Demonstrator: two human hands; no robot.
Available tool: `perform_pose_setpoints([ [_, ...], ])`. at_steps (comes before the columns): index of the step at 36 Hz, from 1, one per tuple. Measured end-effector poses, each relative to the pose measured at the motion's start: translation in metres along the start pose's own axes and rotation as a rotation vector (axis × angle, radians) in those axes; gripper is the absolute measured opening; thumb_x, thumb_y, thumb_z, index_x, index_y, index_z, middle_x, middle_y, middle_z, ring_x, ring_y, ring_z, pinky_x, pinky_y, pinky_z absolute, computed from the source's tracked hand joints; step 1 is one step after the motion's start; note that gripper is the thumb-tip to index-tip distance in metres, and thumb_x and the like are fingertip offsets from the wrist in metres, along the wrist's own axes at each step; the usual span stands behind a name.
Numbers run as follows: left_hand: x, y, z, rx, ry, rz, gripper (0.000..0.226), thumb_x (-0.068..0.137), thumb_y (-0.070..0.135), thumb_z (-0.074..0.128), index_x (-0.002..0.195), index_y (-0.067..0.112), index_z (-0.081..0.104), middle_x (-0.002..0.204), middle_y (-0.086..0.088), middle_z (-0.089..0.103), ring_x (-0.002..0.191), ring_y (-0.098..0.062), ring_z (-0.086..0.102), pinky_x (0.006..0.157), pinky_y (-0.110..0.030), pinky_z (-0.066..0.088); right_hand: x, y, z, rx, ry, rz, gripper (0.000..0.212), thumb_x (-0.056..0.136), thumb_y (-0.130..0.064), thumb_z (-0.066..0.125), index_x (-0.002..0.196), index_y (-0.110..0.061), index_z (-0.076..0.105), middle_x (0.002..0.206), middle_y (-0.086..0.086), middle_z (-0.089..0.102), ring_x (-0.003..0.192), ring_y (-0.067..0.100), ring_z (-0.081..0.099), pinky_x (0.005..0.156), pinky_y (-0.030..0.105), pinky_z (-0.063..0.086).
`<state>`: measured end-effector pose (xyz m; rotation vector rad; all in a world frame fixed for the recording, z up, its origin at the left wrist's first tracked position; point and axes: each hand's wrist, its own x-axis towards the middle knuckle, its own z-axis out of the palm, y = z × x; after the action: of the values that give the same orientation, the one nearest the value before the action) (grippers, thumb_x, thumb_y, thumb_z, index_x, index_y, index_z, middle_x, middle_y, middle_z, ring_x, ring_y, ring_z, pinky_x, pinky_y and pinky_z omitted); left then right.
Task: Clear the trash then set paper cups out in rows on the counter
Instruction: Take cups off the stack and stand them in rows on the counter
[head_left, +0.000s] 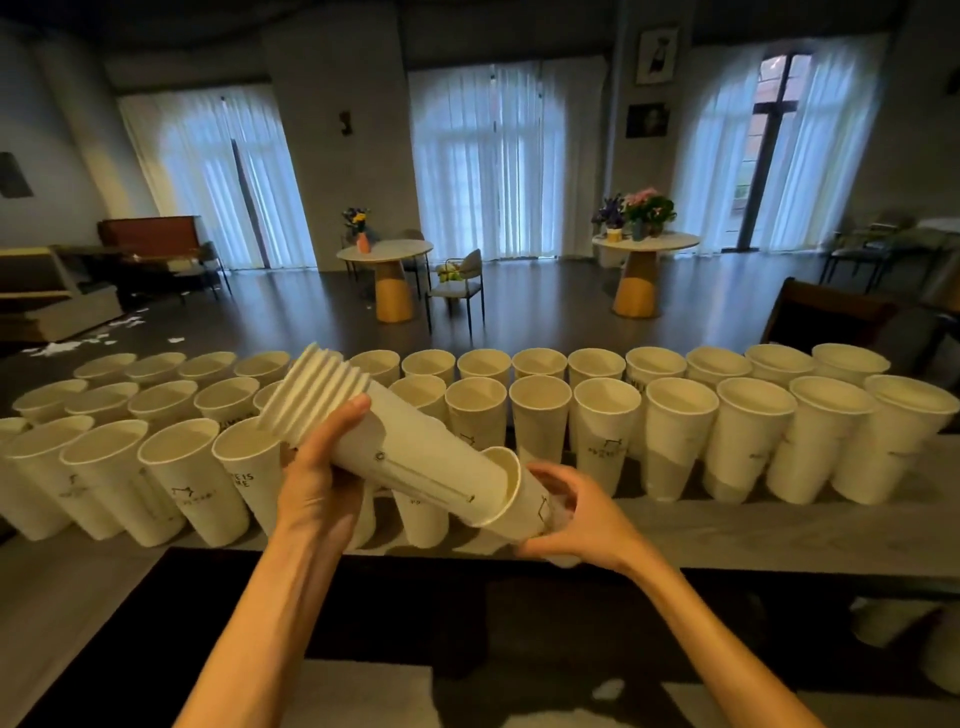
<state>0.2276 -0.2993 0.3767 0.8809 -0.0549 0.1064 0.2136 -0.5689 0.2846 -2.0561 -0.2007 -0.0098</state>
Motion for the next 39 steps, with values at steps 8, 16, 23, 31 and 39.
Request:
perform_pose_setpoints([
  [8, -0.021, 0.035, -0.016, -0.129, 0.118, -0.022, 0.050, 0.077, 0.023, 0.074, 0.126, 0.012, 0.068, 0.112, -0.003, 0.076, 0.097, -0.017, 0.073, 0.081, -0.031, 0.060, 0.030, 0.004, 0.020, 0.129, 0.160, -0.008, 0.092, 0.062, -0.025, 0.093, 0.139, -0.033, 0.043, 0.122, -0.020, 0.049, 0.116, 0.001, 0.046, 0.096, 0.022, 0.040],
  [16, -0.038, 0.025, -0.024, -0.130, 0.123, -0.094, 0.111, 0.029, 0.030, 0.101, 0.132, 0.013, 0.066, 0.119, -0.007, 0.074, 0.103, -0.021, 0.072, 0.089, -0.039, 0.058, 0.044, 0.007, 0.046, 0.184, 0.153, 0.070, 0.104, 0.056, -0.041, 0.094, 0.145, -0.030, 0.040, 0.142, -0.005, 0.052, 0.129, 0.015, 0.049, 0.102, 0.035, 0.045],
  [23, -0.040, -0.008, -0.003, -0.141, 0.027, -0.194, 0.110, 0.023, 0.036, 0.102, 0.125, 0.016, 0.069, 0.119, -0.010, 0.074, 0.099, -0.022, 0.074, 0.087, -0.042, 0.060, 0.013, 0.019, 0.038, 0.160, 0.321, 0.245, 0.080, 0.063, -0.034, 0.091, 0.130, -0.017, 0.051, 0.116, -0.002, 0.065, 0.101, 0.012, 0.063, 0.082, 0.023, 0.052],
  [31, -0.053, -0.059, 0.019, 0.004, -0.125, -0.355, 0.117, 0.030, 0.042, 0.101, 0.134, 0.009, 0.062, 0.124, -0.018, 0.071, 0.104, -0.029, 0.070, 0.078, -0.042, 0.061, -0.042, -0.022, 0.018, 0.837, -0.337, 0.286, 0.073, 0.095, -0.067, 0.035, 0.139, -0.012, 0.055, 0.124, 0.023, 0.060, 0.108, 0.035, 0.059, 0.096, 0.045, 0.048],
  [39, -0.030, -0.075, 0.001, 0.190, -0.294, -0.165, 0.099, 0.048, 0.033, 0.090, 0.139, 0.015, 0.055, 0.129, -0.015, 0.067, 0.121, -0.031, 0.064, 0.088, -0.044, 0.059, -0.059, -0.034, 0.008, 0.443, -0.283, 0.255, 0.077, 0.075, -0.057, 0.074, 0.135, -0.014, 0.054, 0.129, 0.019, 0.063, 0.112, 0.034, 0.064, 0.096, 0.043, 0.053],
])
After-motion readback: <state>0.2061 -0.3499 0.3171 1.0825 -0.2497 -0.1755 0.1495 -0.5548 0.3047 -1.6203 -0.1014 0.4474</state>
